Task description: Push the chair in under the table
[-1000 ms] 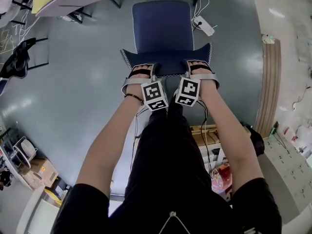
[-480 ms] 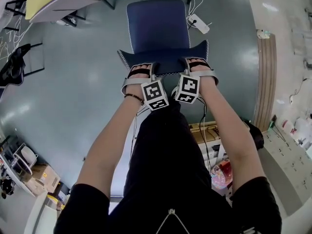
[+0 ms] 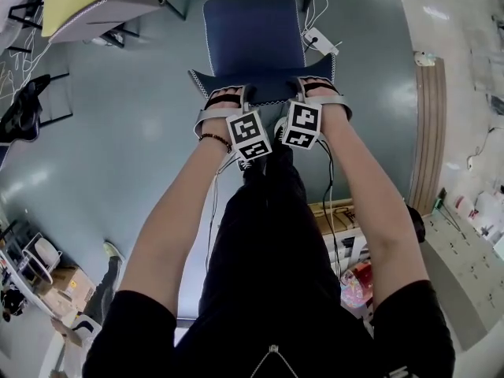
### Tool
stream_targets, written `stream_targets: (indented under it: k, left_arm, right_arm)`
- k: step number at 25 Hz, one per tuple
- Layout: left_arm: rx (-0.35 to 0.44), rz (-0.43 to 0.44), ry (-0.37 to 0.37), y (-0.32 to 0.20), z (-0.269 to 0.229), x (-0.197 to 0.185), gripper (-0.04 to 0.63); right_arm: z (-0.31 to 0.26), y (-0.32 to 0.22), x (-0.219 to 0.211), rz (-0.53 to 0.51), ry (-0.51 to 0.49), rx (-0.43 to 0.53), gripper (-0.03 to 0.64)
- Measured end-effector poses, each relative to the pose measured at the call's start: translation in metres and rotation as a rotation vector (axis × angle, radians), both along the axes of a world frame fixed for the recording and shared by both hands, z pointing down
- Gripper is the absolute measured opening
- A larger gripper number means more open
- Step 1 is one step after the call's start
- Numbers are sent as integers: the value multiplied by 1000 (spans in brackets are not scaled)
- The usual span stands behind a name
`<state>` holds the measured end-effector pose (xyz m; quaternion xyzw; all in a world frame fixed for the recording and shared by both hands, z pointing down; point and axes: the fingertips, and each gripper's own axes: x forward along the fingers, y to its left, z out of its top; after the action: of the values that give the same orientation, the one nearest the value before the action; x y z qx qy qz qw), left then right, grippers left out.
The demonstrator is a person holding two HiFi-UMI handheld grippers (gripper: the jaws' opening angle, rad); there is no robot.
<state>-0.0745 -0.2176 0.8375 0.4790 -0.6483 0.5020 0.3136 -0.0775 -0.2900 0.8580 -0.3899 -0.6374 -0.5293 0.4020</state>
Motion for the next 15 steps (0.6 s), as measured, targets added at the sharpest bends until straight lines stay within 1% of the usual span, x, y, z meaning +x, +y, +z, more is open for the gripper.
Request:
stream_targets:
  k: [4, 12, 15]
  left_arm:
    - [4, 3, -10, -3, -2, -14, 115]
    - [0, 1, -6, -1, 4, -14, 117]
    - [2, -5, -17, -1, 2, -15, 117]
  right_arm:
    - [-1, -3, -13, -5, -11, 6, 124]
    - [0, -1, -16, -17, -24, 11, 124]
    - [-1, -1, -17, -18, -33, 14, 124]
